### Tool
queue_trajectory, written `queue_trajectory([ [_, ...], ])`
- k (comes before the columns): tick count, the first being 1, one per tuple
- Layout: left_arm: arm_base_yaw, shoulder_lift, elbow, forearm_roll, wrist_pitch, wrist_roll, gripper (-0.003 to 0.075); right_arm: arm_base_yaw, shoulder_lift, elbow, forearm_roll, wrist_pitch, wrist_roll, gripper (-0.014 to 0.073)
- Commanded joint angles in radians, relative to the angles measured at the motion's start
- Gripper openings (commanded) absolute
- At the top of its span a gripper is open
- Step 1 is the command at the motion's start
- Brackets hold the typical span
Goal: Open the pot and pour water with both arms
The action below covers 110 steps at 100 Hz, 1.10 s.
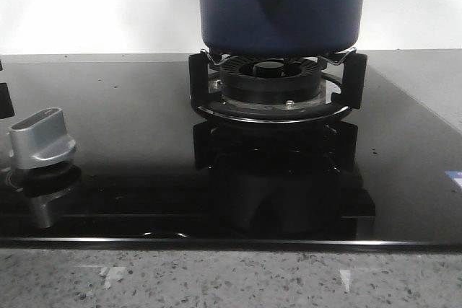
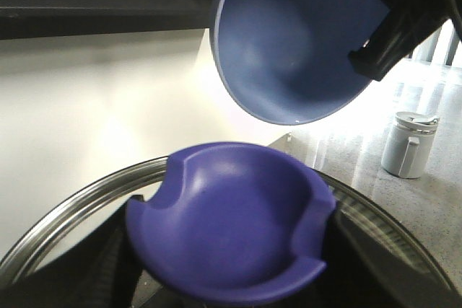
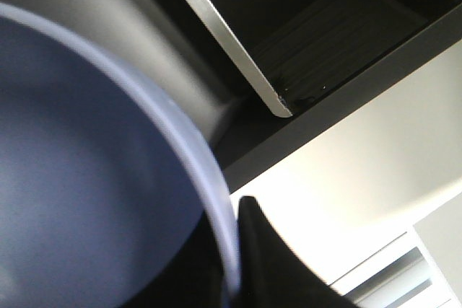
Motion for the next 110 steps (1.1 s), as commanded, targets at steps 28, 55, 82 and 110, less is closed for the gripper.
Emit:
queue_trajectory([
  [28, 0.004, -0.047, -0.034, -0.096, 0.039, -0.004, 0.0376, -0.053, -0.056, -0.028, 0.320, 0.069, 0.017, -0.0069],
  [55, 0.004, -0.047, -0.034, -0.096, 0.056, -0.004, 0.0376, -0.209, -0.085, -0.028, 0.704, 0.092, 0.019, -0.0069],
  [82, -0.037, -0.047, -0.034, -0.096, 0.077, -0.004, 0.0376, -0.452, -0.192, -0.028, 0.934, 0.088, 0.017, -0.0069],
  [110, -0.174, -0.045, -0.034, -0.096, 0.031, -0.004, 0.0376, -0.814, -0.319, 0.091, 1.269, 0.043, -0.036, -0.0069],
])
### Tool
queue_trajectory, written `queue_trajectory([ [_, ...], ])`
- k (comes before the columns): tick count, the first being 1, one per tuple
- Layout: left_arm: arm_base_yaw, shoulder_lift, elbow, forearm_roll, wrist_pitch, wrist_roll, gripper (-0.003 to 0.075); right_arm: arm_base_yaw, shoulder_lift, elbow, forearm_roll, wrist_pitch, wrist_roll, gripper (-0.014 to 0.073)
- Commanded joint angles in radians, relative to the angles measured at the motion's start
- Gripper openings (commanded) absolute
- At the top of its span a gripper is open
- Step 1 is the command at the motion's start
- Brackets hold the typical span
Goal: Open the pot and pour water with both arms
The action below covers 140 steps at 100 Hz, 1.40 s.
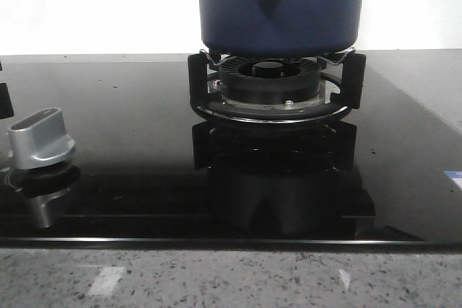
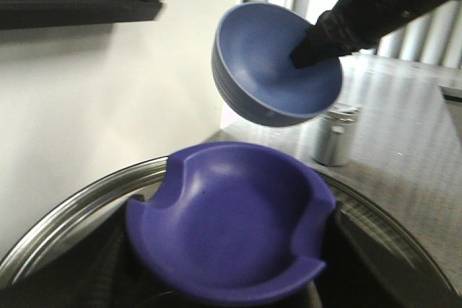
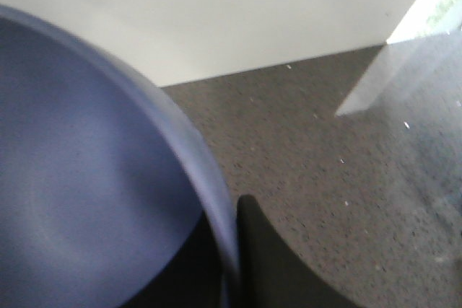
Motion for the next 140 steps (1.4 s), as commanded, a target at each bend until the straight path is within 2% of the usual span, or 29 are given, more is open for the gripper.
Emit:
queue_trajectory([
  [1, -0.031, -0.045, -0.034, -0.100, -0.006, -0.005, 0.0376, -0.106, -0.081, 0.059, 0.096, -0.011, -0.033, -0.0069],
  [14, -0.050, -0.045, -0.034, -0.100, -0.012, -0.005, 0.0376, -0.234, -0.176, 0.269, 0.217, -0.118, -0.037, -0.0069],
  [25, -0.060, -0.045, -0.034, -0.100, -0.010, -0.005, 0.0376, -0.303, -0.271, 0.496, 0.251, -0.204, -0.037, -0.0069],
  [47, -0.106, -0.045, -0.034, -0.086, -0.014, -0.005, 0.0376, -0.356, -0.372, 0.856, 0.318, -0.315, -0.037, -0.0069],
  [66, -0.124, -0.045, -0.034, -0.055, -0.014, -0.005, 0.0376, -0.356, -0.387, 0.971, 0.365, -0.367, -0.037, -0.0069],
  [99, -0.128, -0.045, -0.034, -0.055, -0.014, -0.005, 0.0376, -0.356, -0.385, 0.980, 0.321, -0.378, -0.037, -0.0056],
  [106, -0.128, -0.045, -0.034, -0.055, -0.019, -0.005, 0.0376, -0.356, -0.385, 0.980, 0.321, -0.379, -0.037, 0.0001],
  [130, -0.128, -0.045, -0.034, -0.055, -0.041, -0.005, 0.0376, -0.356, -0.395, 0.976, 0.321, -0.384, -0.037, 0.0337],
  [140, -0.128, -0.045, -0.034, -0.052, -0.061, -0.005, 0.0376, -0.356, -0.433, 0.965, 0.321, -0.375, -0.037, 0.0386],
])
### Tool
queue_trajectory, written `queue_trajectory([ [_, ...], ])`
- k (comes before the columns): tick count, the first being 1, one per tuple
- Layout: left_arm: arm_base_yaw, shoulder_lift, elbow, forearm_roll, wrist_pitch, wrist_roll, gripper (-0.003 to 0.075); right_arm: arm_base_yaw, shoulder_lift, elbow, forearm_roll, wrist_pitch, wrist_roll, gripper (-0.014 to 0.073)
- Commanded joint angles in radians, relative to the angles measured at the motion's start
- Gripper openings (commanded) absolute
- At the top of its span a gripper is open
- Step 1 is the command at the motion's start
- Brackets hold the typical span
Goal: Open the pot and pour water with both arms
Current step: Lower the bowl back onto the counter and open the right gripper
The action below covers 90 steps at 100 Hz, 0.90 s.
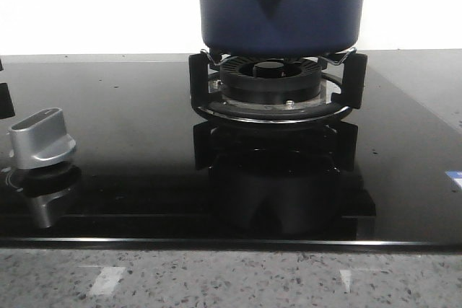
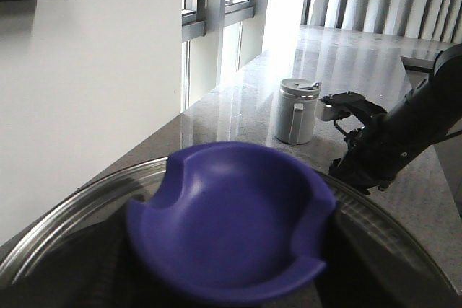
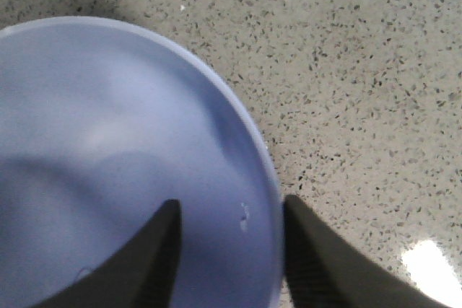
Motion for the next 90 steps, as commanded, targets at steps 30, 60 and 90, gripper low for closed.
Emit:
queue_trajectory([
  [30, -0.011, -0.028, -0.034, -0.098, -0.085, -0.005, 0.0376, 0.062, -0.347, -0.066, 0.003, -0.032, -0.008, 0.0380],
  [60, -0.103, 0.066, -0.035, -0.125, -0.131, 0.162, 0.0376, 0.124, -0.625, -0.066, 0.038, -0.028, -0.022, -0.0067],
  [90, -0.163, 0.122, -0.043, -0.258, -0.252, 0.281, 0.0376, 0.125, -0.706, -0.060, 0.039, 0.030, -0.045, -0.0067],
])
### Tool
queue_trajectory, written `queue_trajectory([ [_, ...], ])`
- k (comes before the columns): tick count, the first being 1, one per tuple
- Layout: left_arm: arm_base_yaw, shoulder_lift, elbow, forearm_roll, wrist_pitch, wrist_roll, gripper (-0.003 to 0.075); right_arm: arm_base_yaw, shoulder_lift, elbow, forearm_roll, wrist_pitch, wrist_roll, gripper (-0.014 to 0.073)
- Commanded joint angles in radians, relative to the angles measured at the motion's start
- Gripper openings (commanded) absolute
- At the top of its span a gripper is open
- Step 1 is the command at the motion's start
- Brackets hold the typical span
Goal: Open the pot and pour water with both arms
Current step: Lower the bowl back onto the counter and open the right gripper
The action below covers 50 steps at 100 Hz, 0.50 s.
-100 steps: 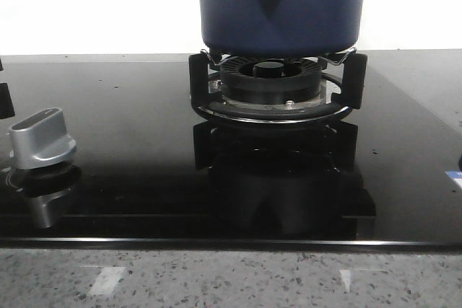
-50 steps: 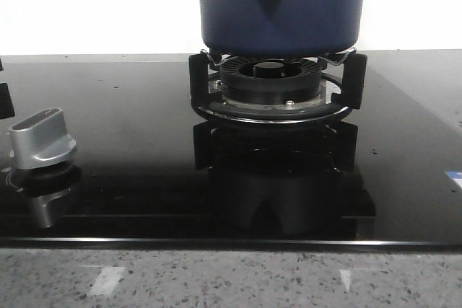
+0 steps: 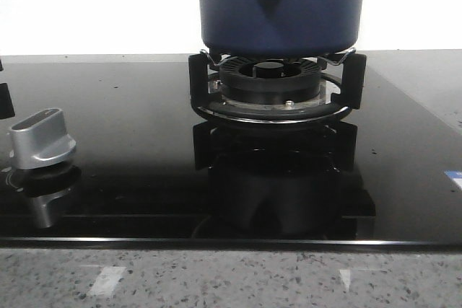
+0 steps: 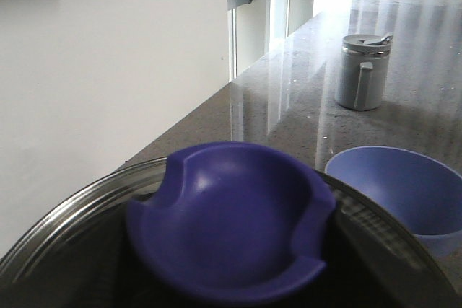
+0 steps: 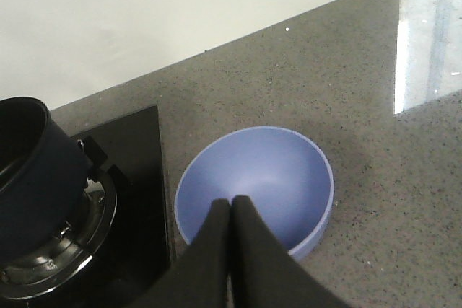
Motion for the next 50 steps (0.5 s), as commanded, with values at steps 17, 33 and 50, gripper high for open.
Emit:
queue_trajectory([
  [17, -0.034, 0.012, -0.063, -0.137, 0.014, 0.020, 0.0376, 0.040, 0.000, -0.008, 0.008, -0.060, -0.018, -0.0067],
  [33, -0.041, 0.019, -0.065, -0.137, -0.011, 0.020, 0.0376, 0.065, 0.000, 0.007, 0.008, -0.062, -0.018, -0.0067],
  [50, -0.041, 0.019, -0.065, -0.137, -0.066, 0.021, 0.0377, 0.070, 0.000, 0.021, 0.018, -0.061, -0.018, -0.0067],
])
